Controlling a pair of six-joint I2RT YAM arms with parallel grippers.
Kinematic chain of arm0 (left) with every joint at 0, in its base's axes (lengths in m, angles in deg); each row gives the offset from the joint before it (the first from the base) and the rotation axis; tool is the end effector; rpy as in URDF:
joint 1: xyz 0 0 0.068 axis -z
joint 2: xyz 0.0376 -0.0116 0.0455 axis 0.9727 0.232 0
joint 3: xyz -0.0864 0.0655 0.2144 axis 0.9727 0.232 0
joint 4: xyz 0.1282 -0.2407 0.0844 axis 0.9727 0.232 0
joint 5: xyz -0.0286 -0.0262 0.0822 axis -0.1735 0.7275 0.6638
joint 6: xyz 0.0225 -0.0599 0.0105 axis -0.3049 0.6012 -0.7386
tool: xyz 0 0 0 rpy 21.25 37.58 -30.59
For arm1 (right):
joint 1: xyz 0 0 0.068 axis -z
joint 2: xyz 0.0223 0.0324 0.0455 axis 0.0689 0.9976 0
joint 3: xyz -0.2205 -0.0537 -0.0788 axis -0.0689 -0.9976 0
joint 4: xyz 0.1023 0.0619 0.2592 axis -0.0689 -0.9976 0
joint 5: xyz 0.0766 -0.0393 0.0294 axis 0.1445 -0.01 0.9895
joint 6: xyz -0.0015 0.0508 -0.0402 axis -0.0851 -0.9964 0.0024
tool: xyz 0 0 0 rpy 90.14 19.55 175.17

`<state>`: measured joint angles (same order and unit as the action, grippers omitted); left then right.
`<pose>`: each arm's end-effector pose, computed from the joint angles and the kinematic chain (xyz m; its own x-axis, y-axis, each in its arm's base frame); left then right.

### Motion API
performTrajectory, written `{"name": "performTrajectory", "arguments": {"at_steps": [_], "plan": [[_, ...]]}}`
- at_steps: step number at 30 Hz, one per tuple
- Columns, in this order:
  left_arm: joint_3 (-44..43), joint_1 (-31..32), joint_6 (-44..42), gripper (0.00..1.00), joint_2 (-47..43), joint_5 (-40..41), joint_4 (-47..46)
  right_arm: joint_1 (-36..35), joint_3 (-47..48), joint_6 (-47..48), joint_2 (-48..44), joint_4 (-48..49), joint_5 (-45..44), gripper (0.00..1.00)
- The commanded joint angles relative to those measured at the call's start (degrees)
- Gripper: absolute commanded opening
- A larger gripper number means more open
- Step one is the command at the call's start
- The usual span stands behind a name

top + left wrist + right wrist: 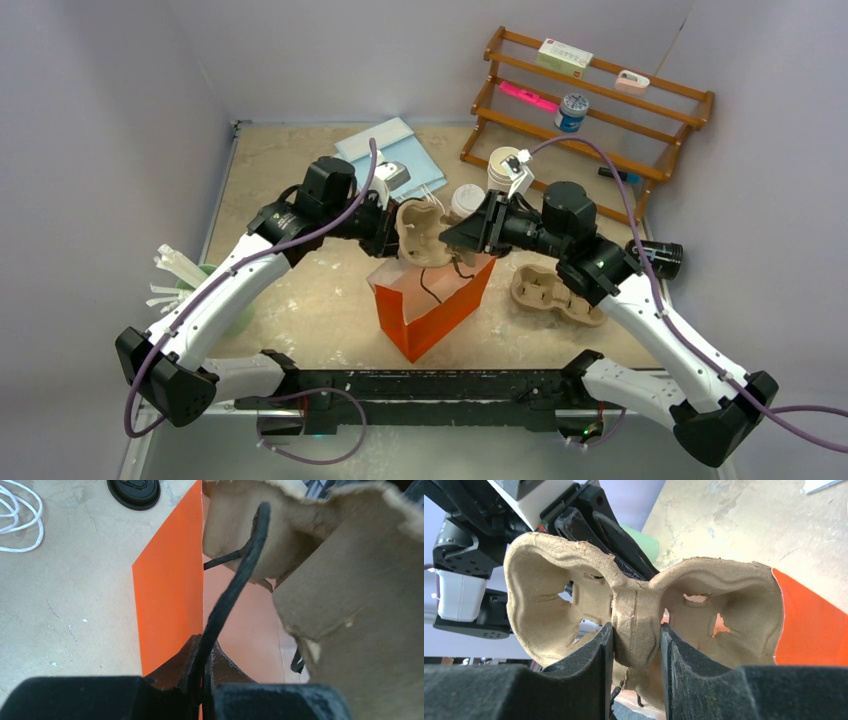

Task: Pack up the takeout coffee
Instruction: Place the cup tray in the takeout bag.

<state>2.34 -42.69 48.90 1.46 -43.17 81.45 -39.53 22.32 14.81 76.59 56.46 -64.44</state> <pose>0.2360 -0.1927 0.3272 -0.6805 0.2219 -0.6984 0.6934 0.5032 -0.5158 0.2156 0.1800 0.3648 -0.6954 0.3241 -0.6413 -0.5231 0.3835 0.7611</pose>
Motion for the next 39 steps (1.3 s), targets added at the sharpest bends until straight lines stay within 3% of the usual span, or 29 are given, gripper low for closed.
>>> {"name": "performTrajectory", "arguments": {"at_steps": [1,8,13,16,20,24,30,34,39], "plan": [[-2.0,0.2,-2.9,0.0,-0.1,-0.1,0.4,0.6,1.2,1.5,0.3,-2.1,3.5,0.28],[-3.8,0.2,-3.1,0.1,0.1,5.8,3.1,0.6,1.4,7.4,-0.9,-8.9,0.5,0.29],[-6.0,0.3,-1.2,0.29,-1.9,15.3,6.7,0.7,0.7,6.3,-1.3,-8.5,1.4,0.29],[-5.8,0.2,0.5,0.42,-5.3,17.0,6.3,0.7,-0.8,3.8,-1.9,-6.2,0.6,0.29],[-5.2,0.2,4.4,0.48,-10.5,19.3,5.8,0.7,-3.7,0.5,-2.7,-2.8,-1.6,0.28],[-4.1,0.3,7.4,0.48,-15.8,19.6,5.7,0.6,-5.1,-1.6,-2.3,-0.3,-1.4,0.27],[2.6,0.3,11.6,0.24,-23.1,9.8,-3.2,0.7,-5.1,-3.8,-2.7,1.2,-1.7,0.27],[9.0,0.2,14.7,0.21,-25.4,5.5,-11.1,0.7,-5.5,-5.9,-3.8,3.1,-2.2,0.27],[11.1,0.3,15.3,0.21,-25.7,5.4,-14.2,0.7,-4.9,-8.0,-4.1,3.2,-3.8,0.27]]}}
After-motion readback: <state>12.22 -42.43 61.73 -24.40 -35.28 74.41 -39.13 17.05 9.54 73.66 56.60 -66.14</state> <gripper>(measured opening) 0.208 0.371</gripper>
